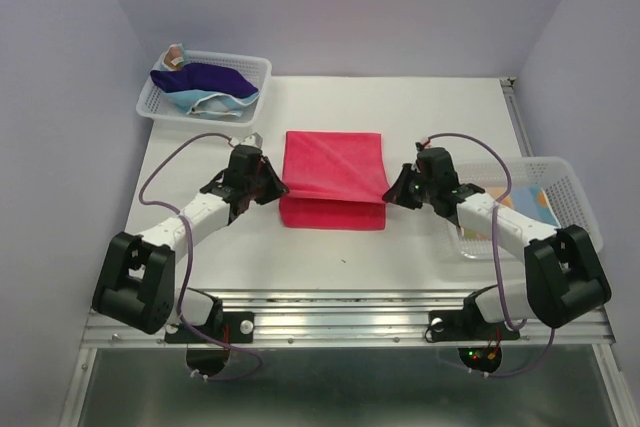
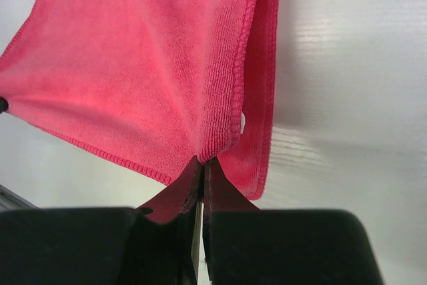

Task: Fold and stack the towels
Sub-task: Fold the towel

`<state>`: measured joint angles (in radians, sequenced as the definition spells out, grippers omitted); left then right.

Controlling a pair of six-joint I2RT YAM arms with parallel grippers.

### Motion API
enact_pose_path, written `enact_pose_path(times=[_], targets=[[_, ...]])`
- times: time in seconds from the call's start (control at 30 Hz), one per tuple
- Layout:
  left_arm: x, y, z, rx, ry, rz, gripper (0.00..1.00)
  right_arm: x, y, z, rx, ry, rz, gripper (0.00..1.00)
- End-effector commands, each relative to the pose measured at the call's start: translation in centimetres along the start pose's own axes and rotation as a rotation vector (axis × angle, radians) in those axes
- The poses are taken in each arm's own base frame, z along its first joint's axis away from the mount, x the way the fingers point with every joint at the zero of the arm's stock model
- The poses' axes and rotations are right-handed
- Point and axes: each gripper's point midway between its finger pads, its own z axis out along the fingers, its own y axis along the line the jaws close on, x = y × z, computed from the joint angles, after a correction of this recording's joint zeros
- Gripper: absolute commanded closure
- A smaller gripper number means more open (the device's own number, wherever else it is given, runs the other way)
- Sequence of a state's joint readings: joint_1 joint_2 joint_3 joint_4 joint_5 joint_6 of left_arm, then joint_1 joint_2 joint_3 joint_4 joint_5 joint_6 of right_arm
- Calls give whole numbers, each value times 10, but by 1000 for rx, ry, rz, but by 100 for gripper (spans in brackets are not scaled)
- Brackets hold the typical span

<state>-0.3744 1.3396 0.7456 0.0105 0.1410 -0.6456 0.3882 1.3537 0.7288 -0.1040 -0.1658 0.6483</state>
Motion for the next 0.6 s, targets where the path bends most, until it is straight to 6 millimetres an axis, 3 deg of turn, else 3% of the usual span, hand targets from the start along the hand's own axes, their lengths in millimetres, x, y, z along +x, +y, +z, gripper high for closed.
enact_pose_path(times=[0.0,0.03,0.2,0.3,0.4,0.43,0.47,0.57], targets=[[21,18,3,-64,26,-10,100,14,-7,4,11,22,-5,99],[33,26,6,-83,54,-16,100,18,-11,6,22,33,-2,99],[53,44,14,-128,107,-5,100,38,-26,12,75,85,1,99],[64,51,15,-144,138,1,100,50,-34,16,97,115,-1,93],[71,55,15,-154,160,5,80,55,-41,17,120,132,-5,72],[71,53,14,-148,160,9,63,55,-41,18,122,138,-12,60],[68,50,13,-140,153,8,54,54,-40,17,122,143,-17,55],[57,41,6,-135,133,18,38,46,-31,12,102,135,-45,37]])
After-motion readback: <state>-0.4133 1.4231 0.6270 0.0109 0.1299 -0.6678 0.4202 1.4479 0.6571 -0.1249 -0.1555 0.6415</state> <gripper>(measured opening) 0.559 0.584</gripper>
